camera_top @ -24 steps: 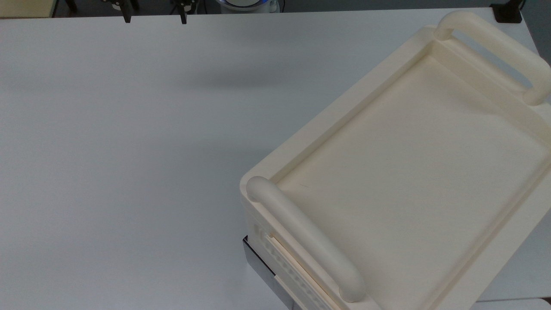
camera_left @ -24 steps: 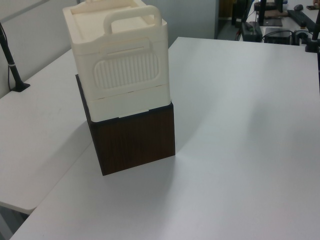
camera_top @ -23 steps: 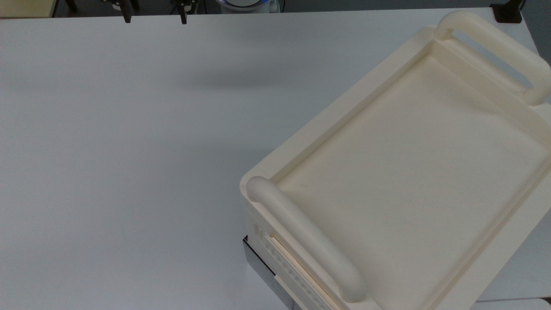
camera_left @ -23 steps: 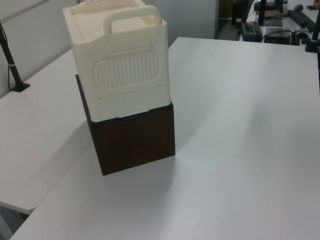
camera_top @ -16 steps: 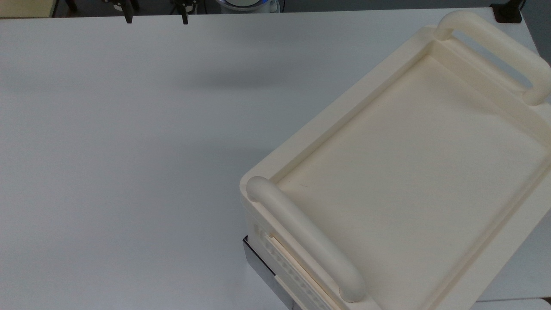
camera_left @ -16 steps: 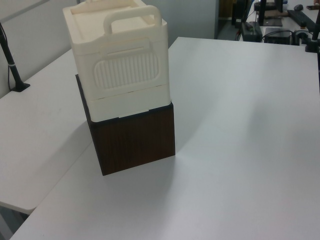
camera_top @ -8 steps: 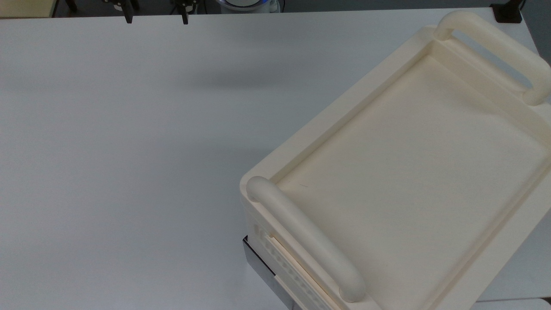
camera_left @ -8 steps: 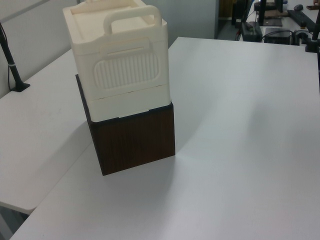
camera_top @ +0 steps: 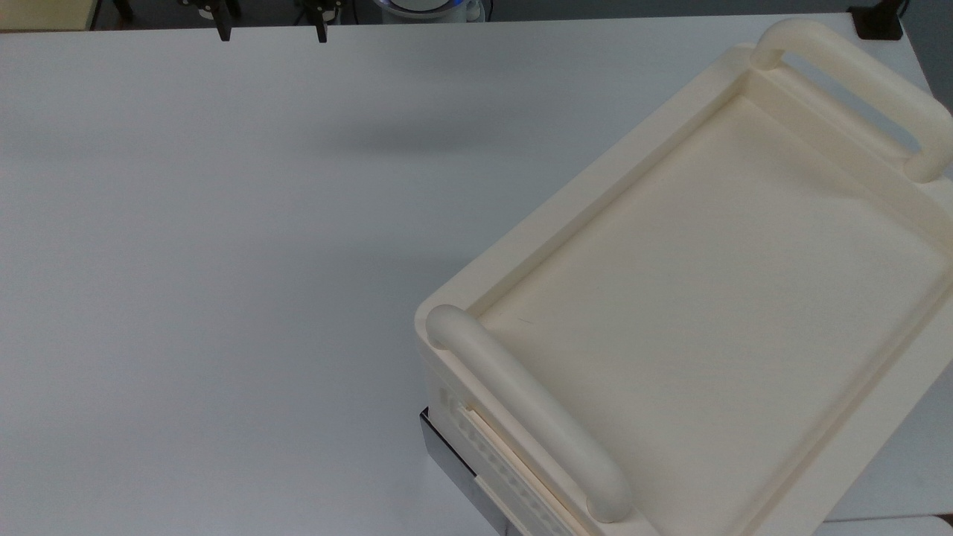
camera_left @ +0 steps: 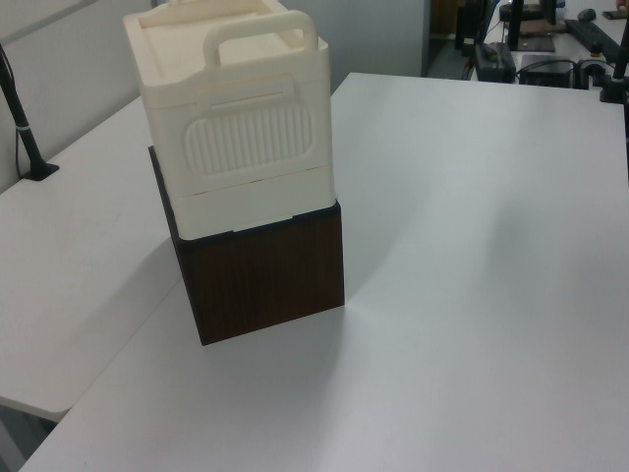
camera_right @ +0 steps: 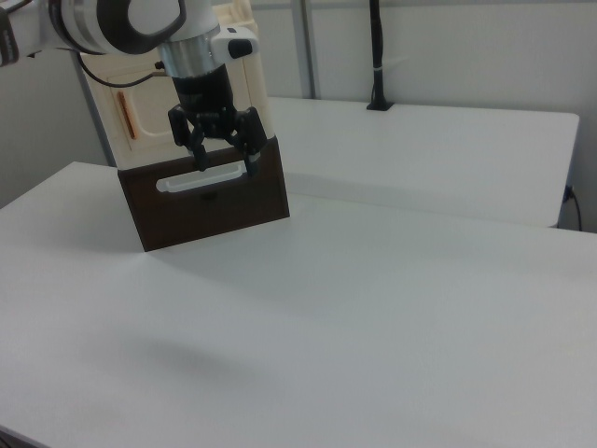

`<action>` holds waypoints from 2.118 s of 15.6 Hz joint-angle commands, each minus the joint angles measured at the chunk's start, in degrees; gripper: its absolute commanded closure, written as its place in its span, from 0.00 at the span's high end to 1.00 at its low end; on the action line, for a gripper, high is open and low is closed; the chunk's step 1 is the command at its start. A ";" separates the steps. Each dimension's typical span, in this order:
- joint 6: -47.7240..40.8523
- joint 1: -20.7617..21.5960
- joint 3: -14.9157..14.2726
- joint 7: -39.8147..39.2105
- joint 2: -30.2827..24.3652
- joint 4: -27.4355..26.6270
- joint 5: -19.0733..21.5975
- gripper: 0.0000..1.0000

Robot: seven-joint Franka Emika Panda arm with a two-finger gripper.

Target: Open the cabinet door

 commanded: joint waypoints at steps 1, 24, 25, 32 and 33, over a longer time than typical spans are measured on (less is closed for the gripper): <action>1.85 -0.17 1.22 -0.72 -0.98 -1.81 0.47 1.00; 24.42 -0.25 22.92 -2.56 4.11 2.49 10.29 0.65; 25.31 -0.25 23.19 -2.91 4.20 2.49 12.05 0.61; 29.70 -0.17 26.52 -3.27 5.43 2.67 12.86 0.49; 30.58 -0.17 26.96 -3.18 5.78 2.67 12.86 0.49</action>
